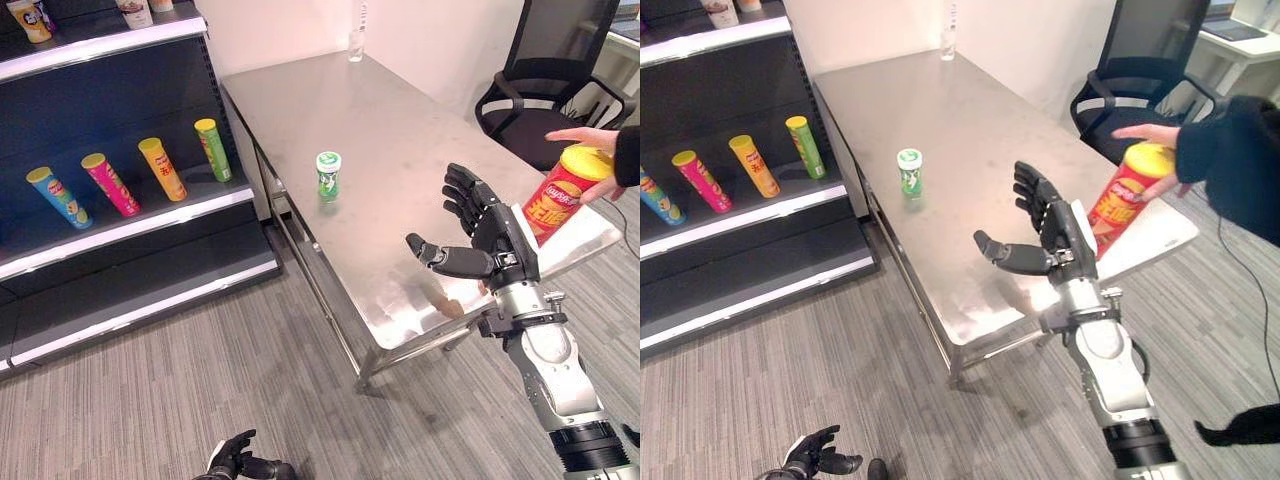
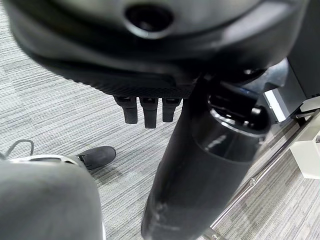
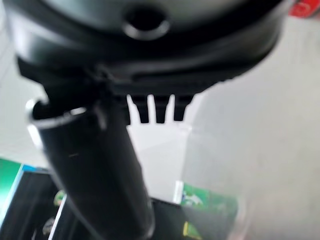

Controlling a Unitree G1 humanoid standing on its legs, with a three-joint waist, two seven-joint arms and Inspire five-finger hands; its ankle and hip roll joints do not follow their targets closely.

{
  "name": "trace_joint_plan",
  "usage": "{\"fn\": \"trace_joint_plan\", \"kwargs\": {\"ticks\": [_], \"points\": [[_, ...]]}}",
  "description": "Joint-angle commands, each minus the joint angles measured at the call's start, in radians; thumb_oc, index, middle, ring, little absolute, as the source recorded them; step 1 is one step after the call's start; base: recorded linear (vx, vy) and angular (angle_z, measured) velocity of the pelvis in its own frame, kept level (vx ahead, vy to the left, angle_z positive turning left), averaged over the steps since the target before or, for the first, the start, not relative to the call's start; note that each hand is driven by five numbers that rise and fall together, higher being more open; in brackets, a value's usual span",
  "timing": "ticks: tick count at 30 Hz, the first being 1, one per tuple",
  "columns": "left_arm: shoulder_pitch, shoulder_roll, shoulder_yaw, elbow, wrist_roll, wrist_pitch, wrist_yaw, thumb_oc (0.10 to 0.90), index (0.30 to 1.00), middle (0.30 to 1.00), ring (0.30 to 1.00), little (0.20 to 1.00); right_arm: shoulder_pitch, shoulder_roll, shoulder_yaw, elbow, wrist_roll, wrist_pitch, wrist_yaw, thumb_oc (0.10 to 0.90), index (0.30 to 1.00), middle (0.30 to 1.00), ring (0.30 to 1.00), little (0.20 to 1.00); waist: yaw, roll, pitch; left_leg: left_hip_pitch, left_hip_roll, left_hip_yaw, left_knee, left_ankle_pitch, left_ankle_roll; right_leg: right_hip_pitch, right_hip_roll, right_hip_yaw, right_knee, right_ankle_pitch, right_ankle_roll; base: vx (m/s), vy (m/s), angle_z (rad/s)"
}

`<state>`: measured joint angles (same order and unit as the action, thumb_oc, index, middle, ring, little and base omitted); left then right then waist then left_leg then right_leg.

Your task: Put the goods on the table back onto the shelves and tidy them up.

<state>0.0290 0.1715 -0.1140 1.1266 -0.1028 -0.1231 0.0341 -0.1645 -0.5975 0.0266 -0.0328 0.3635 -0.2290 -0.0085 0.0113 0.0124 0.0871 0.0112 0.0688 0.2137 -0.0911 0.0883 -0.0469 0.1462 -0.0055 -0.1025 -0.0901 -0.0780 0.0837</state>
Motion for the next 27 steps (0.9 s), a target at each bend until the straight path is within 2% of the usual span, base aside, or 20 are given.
{"fn": "trace_joint_plan", "kwargs": {"ticks": [1,8,9,11,12,18,21,27], "points": [[-0.06,0.011,-0.02,0.028,0.029,-0.03,0.008,0.8,0.9,0.9,0.9,0.9,-0.085,-0.015,-0.119,-0.176,-0.021,-0.085,-0.003,0.8,0.9,0.9,0.9,0.9,0.026,-0.016,-0.054,0.103,-0.003,0.062,0.004,-0.139,-0.047,-0.069,-0.044,0.006,0.075,-0.048,0.115,0.0,0.0,0.0],[-0.073,0.01,-0.027,0.025,0.035,-0.037,0.004,0.8,0.9,0.9,0.9,0.9,-0.135,-0.099,-0.192,-0.238,-0.092,-0.109,-0.06,0.8,0.9,0.9,0.9,0.9,0.015,-0.024,-0.058,0.098,0.001,0.072,0.004,-0.142,-0.046,-0.078,-0.043,0.012,0.074,-0.045,0.121,0.0,0.005,-0.01],[-0.074,0.011,-0.028,0.028,0.037,-0.039,0.003,0.8,0.9,0.9,0.9,0.9,-0.153,-0.147,-0.25,-0.252,-0.113,-0.121,-0.1,0.8,0.9,0.9,0.9,0.9,0.01,-0.031,-0.062,0.095,0.001,0.077,0.004,-0.144,-0.046,-0.081,-0.042,0.015,0.074,-0.045,0.125,0.02,0.028,-0.1],[-0.075,0.01,-0.03,0.029,0.037,-0.038,0.002,0.8,0.9,0.9,0.9,0.9,-0.157,-0.161,-0.272,-0.254,-0.117,-0.126,-0.117,0.8,0.9,0.9,0.9,0.9,0.009,-0.033,-0.063,0.095,0.002,0.078,0.004,-0.145,-0.046,-0.083,-0.042,0.017,0.074,-0.044,0.125,0.01,0.023,-0.1],[-0.078,0.011,-0.029,0.033,0.034,-0.038,0.005,0.8,0.9,0.9,0.9,0.9,-0.156,-0.196,-0.33,-0.258,-0.157,-0.132,-0.169,0.8,0.9,0.9,0.9,0.9,0.006,-0.038,-0.066,0.091,0.003,0.081,0.004,-0.146,-0.047,-0.088,-0.042,0.02,0.074,-0.044,0.128,0.02,0.023,-0.11],[-0.069,0.016,-0.02,0.036,0.033,-0.037,0.007,0.8,0.9,0.9,0.9,0.9,-0.105,-0.283,-0.478,-0.23,-0.264,-0.126,-0.302,0.8,0.9,0.9,0.9,0.9,-0.008,-0.056,-0.075,0.088,0.007,0.089,0.004,-0.153,-0.049,-0.098,-0.039,0.03,0.073,-0.041,0.134,0.0,0.007,-0.02],[-0.064,0.019,-0.019,0.034,0.025,-0.032,0.005,0.8,0.9,0.9,0.9,0.9,-0.07,-0.256,-0.522,-0.217,-0.23,-0.129,-0.313,0.8,0.9,0.9,0.9,0.9,-0.016,-0.063,-0.074,0.086,0.01,0.096,0.004,-0.155,-0.049,-0.106,-0.036,0.041,0.072,-0.039,0.135,0.0,0.005,-0.08],[-0.065,0.024,-0.025,0.025,0.037,-0.034,0.003,0.8,0.9,0.9,0.9,0.9,-0.053,-0.258,-0.521,-0.197,-0.248,-0.115,-0.313,0.8,0.9,0.9,0.9,0.9,-0.015,-0.069,-0.075,0.089,0.012,0.106,0.005,-0.158,-0.049,-0.108,-0.032,0.051,0.068,-0.036,0.135,0.0,0.006,-0.16]]}}
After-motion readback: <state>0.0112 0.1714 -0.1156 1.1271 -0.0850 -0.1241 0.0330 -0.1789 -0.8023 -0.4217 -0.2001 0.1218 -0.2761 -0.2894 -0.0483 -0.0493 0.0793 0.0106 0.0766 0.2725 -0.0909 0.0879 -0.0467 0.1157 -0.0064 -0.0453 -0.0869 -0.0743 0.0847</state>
